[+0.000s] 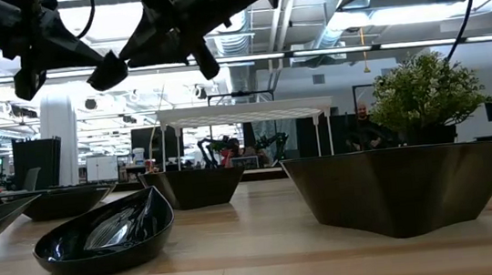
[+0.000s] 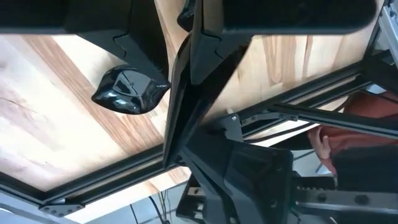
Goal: Pick & Place Mini shaped plates
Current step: Put the black drop shaped plate on the shelf
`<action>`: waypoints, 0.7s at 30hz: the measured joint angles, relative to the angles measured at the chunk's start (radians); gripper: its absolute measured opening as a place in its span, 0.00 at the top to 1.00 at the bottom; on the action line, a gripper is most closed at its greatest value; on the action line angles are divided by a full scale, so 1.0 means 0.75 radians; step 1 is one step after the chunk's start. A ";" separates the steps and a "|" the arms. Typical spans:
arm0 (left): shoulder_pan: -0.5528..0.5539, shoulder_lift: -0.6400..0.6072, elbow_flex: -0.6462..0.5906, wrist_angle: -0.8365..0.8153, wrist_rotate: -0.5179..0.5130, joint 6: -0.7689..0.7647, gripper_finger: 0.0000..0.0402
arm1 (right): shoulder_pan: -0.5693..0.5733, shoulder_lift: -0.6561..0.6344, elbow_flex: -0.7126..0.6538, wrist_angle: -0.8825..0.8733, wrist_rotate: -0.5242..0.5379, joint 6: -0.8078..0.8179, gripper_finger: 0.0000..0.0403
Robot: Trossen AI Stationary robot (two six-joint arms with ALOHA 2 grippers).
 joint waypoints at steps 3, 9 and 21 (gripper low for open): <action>0.000 0.000 0.000 0.006 0.005 0.003 0.99 | -0.002 0.000 0.000 -0.001 0.002 -0.001 0.84; 0.000 0.000 0.000 0.008 0.005 0.008 0.99 | -0.002 0.000 0.000 0.004 -0.005 -0.012 0.84; -0.001 -0.001 0.000 0.060 0.004 0.010 0.99 | -0.003 0.000 0.000 -0.004 -0.030 -0.033 0.98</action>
